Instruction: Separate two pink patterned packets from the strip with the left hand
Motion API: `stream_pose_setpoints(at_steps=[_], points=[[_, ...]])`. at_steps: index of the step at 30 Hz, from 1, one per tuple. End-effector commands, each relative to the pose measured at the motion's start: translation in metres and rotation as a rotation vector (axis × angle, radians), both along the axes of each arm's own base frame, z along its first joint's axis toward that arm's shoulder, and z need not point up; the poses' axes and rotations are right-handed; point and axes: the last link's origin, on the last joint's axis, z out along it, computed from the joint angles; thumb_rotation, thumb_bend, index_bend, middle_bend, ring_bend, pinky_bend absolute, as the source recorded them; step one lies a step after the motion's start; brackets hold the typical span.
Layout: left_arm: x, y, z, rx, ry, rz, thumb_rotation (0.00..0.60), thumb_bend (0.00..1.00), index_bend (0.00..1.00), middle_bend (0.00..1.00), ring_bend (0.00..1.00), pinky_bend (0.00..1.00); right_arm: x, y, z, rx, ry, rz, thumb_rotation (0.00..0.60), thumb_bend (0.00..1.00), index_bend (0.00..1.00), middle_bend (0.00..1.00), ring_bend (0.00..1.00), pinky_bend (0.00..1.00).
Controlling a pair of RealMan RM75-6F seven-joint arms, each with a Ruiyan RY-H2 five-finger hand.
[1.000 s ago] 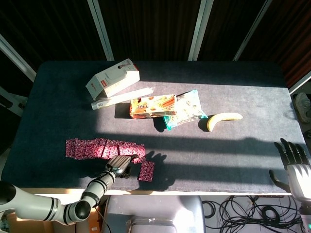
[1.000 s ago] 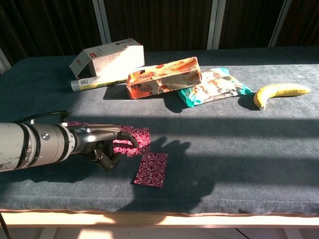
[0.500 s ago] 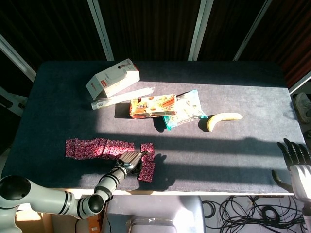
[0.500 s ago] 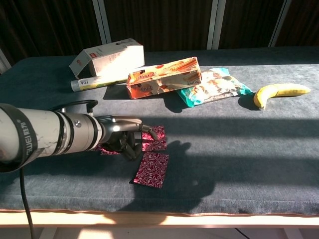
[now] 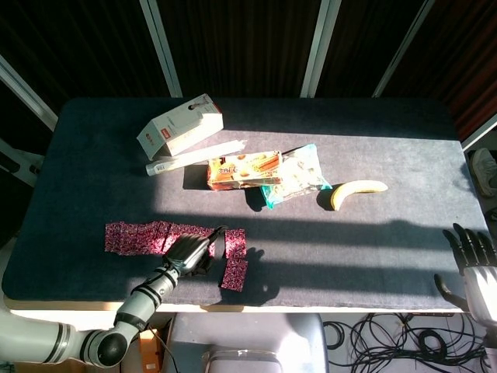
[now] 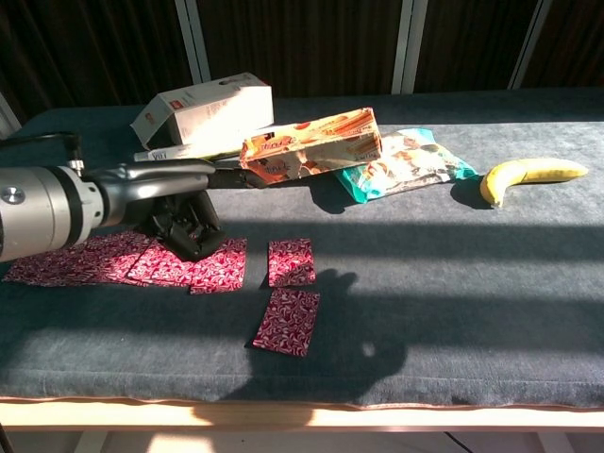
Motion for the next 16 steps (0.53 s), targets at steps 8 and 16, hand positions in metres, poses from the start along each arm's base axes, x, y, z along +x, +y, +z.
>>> stream_pose_setpoints(at_steps=[8, 16], points=[[-0.184, -0.117, 0.113, 0.503, 0.063, -0.049, 0.600, 0.46, 0.00, 0.00, 0.00, 0.00, 0.005, 0.000, -0.013, 0.024, 0.034, 0.007, 0.600, 0.31, 0.00, 0.00, 0.00, 0.02], [-0.190, -0.128, 0.114, 0.489, 0.118, -0.065, 0.600, 0.45, 0.00, 0.00, 0.00, 0.00, 0.008, 0.001, -0.021, 0.037, 0.050, 0.019, 0.600, 0.31, 0.00, 0.00, 0.00, 0.02]])
